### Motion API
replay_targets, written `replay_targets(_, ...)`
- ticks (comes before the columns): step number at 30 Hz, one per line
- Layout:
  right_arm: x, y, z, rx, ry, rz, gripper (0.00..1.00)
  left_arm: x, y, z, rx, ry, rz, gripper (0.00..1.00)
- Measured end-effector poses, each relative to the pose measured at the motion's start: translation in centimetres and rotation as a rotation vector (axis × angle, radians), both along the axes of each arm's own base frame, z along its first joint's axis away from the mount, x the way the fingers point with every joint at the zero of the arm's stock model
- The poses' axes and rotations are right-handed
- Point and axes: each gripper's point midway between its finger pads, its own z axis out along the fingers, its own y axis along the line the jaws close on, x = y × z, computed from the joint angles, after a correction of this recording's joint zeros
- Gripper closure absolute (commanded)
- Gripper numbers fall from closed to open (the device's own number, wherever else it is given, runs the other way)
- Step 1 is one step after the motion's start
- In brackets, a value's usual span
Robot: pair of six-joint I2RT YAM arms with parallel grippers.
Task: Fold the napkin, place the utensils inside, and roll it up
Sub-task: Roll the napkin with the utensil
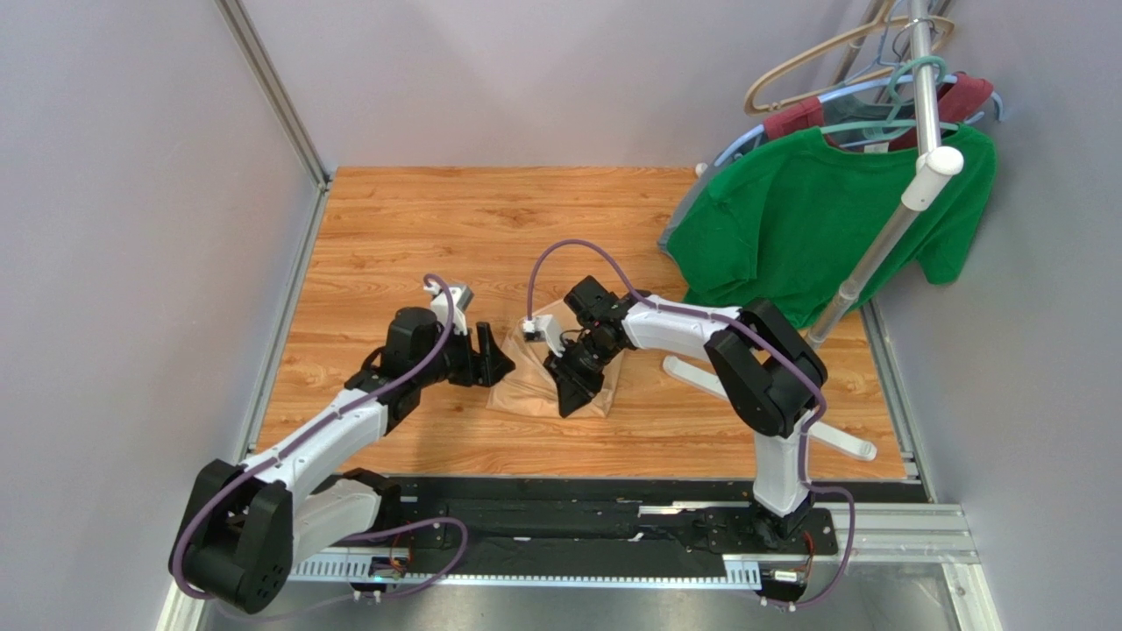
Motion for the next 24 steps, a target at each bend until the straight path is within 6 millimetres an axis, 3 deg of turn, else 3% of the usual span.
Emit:
replay_targets(7,-0.7,-1.1,0.0,0.044,0.204,-0.033,1.0,-1.3,-4.3,-1.0,-0.09,-0.013,-0.232,0.26)
replay_targets(13,-1.1,-1.7,0.0,0.064,0.309,-0.055,1.0,-3.0,-6.7,-2.0,-0.113,0.003,-0.367,0.26)
replay_targets(24,-1.0,-2.2,0.0,0.08,0.39,-0.083,1.0,-4.8,-8.7,-4.0,-0.1,0.051,-0.484,0.27)
